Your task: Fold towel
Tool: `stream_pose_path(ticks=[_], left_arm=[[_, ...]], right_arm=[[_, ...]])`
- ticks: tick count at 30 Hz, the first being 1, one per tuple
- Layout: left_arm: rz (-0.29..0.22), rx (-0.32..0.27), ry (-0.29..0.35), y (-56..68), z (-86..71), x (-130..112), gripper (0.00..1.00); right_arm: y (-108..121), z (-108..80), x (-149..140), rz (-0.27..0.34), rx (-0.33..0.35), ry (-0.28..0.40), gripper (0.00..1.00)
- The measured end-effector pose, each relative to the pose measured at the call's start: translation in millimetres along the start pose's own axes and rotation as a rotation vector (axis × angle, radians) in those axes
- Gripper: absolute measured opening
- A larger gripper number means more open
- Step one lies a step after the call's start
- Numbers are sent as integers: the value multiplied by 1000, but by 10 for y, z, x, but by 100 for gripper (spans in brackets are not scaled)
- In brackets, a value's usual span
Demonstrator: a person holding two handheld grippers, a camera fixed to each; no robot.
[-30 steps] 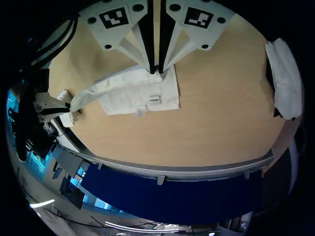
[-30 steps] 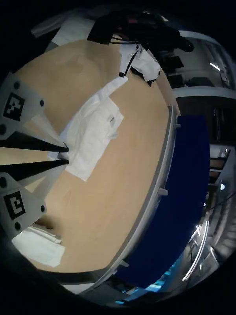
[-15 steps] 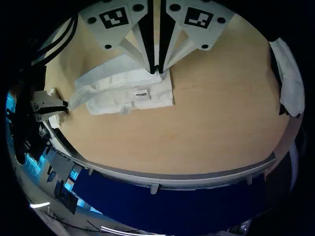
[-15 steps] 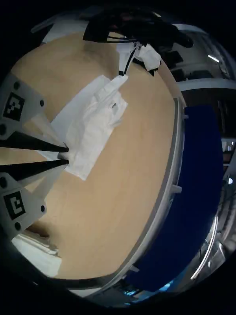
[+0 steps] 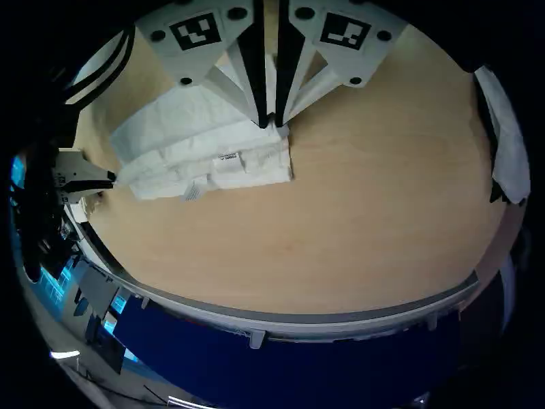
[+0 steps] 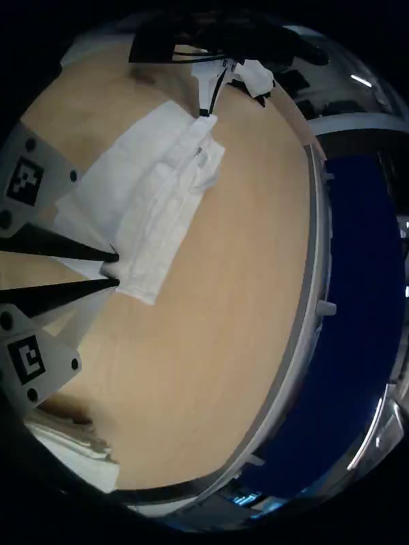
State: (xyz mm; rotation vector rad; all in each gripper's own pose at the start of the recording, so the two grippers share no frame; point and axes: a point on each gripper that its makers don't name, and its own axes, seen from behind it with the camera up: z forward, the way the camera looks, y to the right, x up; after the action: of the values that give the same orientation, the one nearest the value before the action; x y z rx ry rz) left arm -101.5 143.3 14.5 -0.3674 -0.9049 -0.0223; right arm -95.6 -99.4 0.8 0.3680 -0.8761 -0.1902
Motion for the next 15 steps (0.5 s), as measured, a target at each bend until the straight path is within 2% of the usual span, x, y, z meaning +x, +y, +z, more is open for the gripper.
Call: stream_pose_path(ticks=[7,11,15], left_arm=[[55,31,2,-70,48,59,27],[50,34,5,-100,48,104,34],[27,25,18,-111,2,149,50]], right_arm=[[78,67,108,26,-43,22,25],[138,67,168,35,-63,32,43],[175,23,227,36,-77,47,65]])
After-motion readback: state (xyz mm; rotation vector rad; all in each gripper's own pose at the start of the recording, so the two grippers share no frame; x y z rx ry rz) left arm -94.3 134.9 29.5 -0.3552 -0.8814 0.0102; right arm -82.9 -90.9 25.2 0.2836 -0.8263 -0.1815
